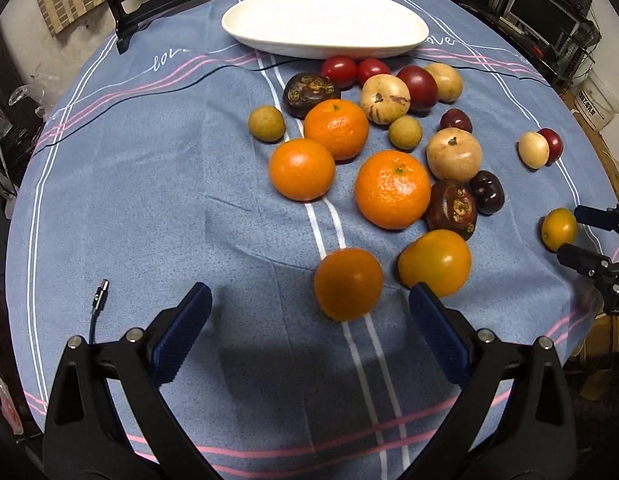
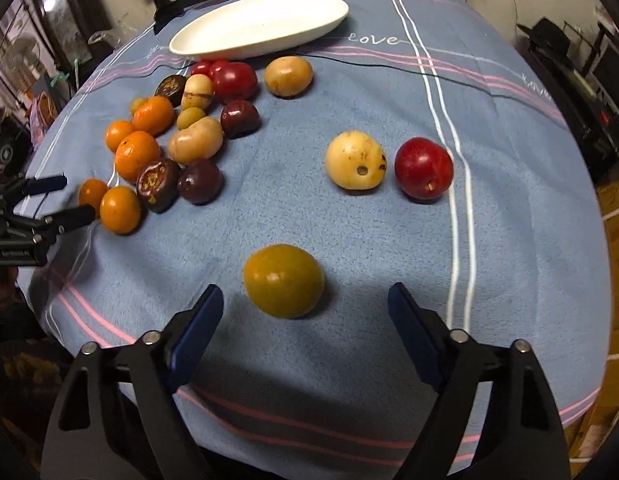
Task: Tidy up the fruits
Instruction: 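Grasp an orange with the left gripper while the right gripper grasps a yellow-green fruit, then carry both fruits over the white plate and open both grippers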
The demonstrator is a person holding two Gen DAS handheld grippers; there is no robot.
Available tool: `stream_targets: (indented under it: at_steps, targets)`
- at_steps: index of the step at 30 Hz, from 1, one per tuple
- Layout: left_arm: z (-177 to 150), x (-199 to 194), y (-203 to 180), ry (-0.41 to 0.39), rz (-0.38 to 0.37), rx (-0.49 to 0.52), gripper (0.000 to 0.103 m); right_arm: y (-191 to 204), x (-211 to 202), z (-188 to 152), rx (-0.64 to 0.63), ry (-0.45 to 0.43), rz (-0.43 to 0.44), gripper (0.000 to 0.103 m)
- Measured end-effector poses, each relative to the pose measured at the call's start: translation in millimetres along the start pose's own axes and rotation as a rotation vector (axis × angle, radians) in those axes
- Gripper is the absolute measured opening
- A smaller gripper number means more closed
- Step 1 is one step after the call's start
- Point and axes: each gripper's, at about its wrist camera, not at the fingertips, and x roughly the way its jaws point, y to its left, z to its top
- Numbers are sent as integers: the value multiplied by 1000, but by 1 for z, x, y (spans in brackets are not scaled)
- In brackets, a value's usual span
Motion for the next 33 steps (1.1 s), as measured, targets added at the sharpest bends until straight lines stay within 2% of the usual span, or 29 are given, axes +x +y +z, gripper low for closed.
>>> stream_targets:
  at_steps: [2,3,5,6,7,9,10,12,13,14,17,22,29,33]
  targets:
    - [0,4,0,9,1,0,100,1,4,0,-8,14,-6,76]
    - [0,6,0,13,3,0,100,2,7,0,-18,25,-5,69]
    - [1,8,0,14,-1,-3,100,4,9,0,-38,34,1,63]
    - [1,8,1,13,3,-6,100,6,10,0,-54,39,15,50]
    - [1,9,2,14,4,-8,98,7,10,1,-60,42,31,43]
    - [2,12,4,25,-8,-15,84,8,9,1,-78,39,32,42]
    - [1,14,4,43,-35,-21,71,8,9,1,-80,39,35,42]
    - [2,13,5,36,-58,-29,60,5,9,2,-69,45,48,41]
    - [4,11,5,32,-80,-28,44,5,8,2,-70,46,47,41]
    - [5,9,4,30,-99,-27,35,4,8,2,-71,46,46,41]
    - [9,7,-2,28,-55,-3,34,4,7,2,-62,50,57,41]
    - [13,-4,-2,-5,-57,-11,34,4,5,0,-61,55,66,41]
    - [38,-27,7,-46,-43,-41,34,1,1,11,-54,55,95,41]
    - [62,-38,10,-77,-49,-48,34,2,-7,32,-56,31,134,41]
